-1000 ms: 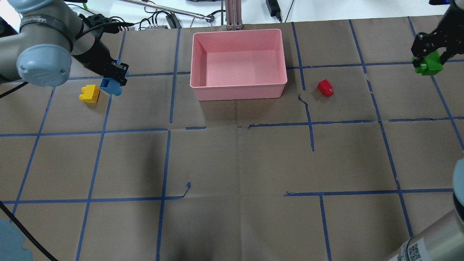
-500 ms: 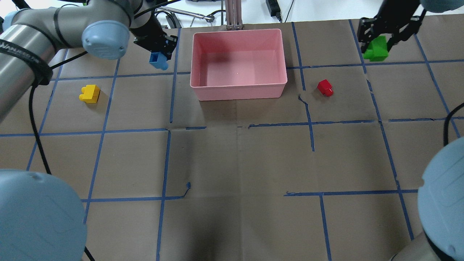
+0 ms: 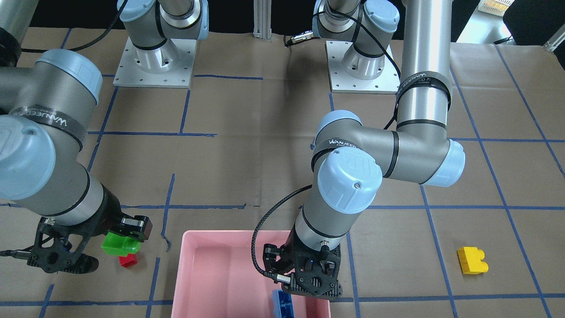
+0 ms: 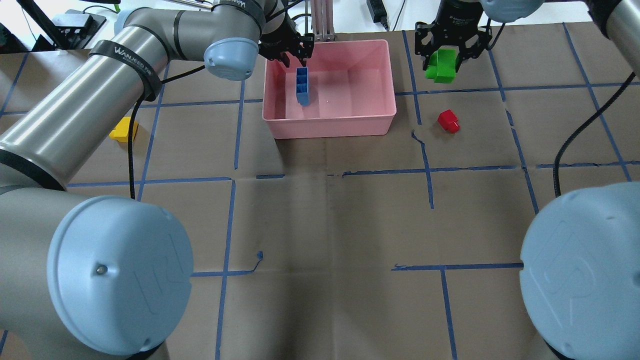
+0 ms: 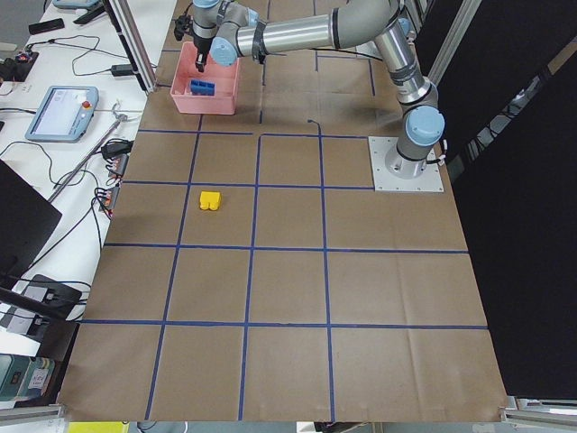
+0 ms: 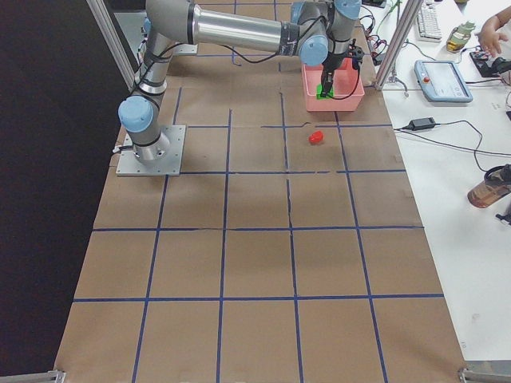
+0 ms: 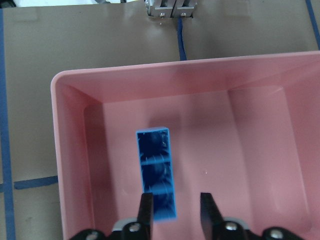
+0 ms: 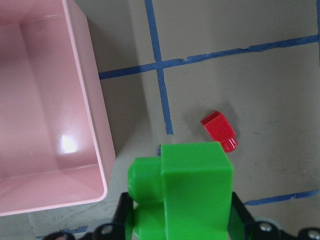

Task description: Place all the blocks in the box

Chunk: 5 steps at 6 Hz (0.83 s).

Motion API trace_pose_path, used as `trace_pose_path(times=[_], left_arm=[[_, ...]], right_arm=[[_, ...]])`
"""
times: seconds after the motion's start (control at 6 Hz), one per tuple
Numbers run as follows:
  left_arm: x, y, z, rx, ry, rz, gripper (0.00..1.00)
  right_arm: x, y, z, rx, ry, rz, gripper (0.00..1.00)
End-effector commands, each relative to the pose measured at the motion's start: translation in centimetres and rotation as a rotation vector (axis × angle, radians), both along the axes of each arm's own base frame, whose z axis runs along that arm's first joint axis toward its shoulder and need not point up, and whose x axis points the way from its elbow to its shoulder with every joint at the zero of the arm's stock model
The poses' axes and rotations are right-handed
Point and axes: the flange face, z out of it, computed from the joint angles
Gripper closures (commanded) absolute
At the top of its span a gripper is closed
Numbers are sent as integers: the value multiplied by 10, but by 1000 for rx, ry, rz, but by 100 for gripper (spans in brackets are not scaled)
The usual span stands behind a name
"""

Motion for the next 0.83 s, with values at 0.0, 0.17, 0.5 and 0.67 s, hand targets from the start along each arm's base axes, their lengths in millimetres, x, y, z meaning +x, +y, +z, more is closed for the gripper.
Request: trace_pose_path(times=[0.0,0.17,0.5,0.67], left_arm=[[13,2,17,-8,-2,13,0],[76,-6,20,46,-36,29,0],[214,-3,22,129,-150,71,0],[291,1,5,173,-163,137,0]], right_arm=[[24,-4,-9,0,-7,-20,78],[75,-10,-18,-26,-17,-52,78],[142,-21,-67,-1,-68,-59,77],[150,-30,-87,-26,-74,-43,70]])
